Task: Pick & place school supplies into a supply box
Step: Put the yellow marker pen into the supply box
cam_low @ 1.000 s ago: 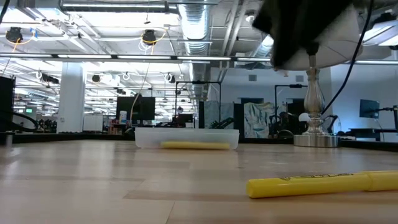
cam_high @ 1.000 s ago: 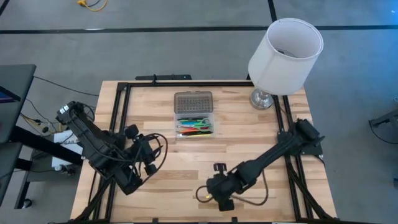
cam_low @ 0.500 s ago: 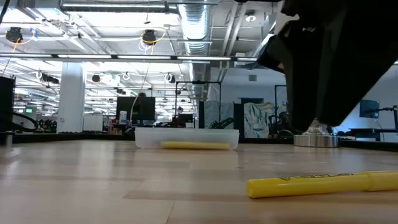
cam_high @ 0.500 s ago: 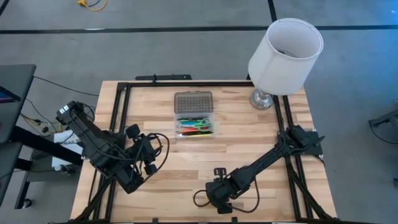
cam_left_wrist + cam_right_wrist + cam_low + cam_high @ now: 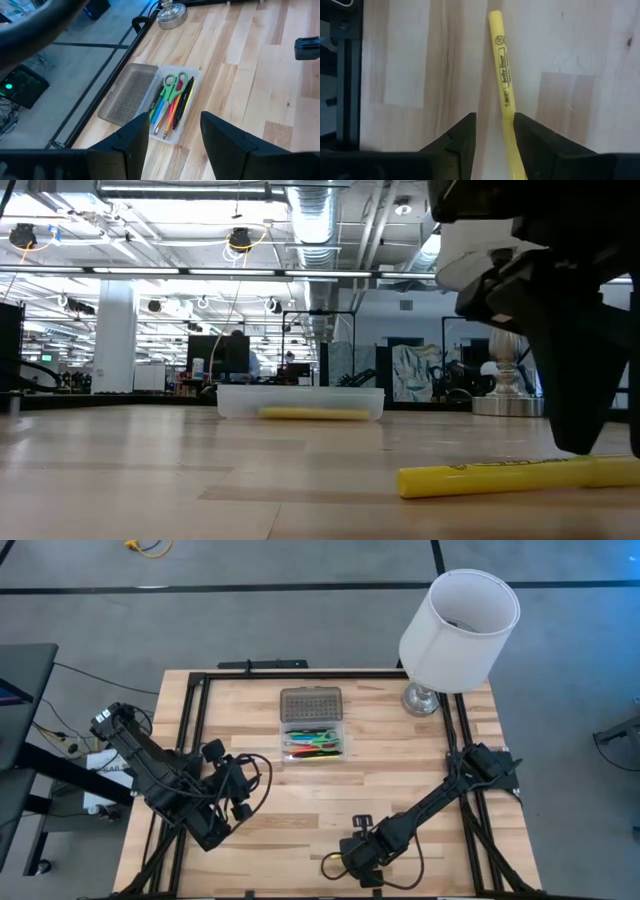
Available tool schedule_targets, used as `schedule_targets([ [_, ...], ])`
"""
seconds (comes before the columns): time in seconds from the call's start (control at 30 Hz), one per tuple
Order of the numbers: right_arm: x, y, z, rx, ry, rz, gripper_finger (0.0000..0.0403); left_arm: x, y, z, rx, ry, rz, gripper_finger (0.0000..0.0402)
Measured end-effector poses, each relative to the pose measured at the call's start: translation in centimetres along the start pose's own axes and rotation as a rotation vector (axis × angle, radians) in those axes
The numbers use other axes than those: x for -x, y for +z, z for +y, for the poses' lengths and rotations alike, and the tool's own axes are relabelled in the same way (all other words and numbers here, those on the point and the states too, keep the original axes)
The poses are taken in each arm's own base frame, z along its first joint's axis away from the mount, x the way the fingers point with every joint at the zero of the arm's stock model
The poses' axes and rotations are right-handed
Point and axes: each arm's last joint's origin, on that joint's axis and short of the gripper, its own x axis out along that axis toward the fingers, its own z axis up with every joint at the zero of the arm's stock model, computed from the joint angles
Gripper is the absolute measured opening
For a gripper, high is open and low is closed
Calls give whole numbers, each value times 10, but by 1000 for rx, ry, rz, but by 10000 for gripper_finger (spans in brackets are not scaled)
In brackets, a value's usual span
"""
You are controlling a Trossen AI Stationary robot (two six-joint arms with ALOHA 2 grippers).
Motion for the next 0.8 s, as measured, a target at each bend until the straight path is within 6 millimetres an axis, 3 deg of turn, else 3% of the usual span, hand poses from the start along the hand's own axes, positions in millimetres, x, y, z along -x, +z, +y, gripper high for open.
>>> schedule_targets([
  [0.47,-1,12,-17,-21,-18,-47,127,0,0,0,9,3,-5,174],
  [0.8,-8,4,-17,21,-12,-35,127,0,0,0,20,2,-5,174],
])
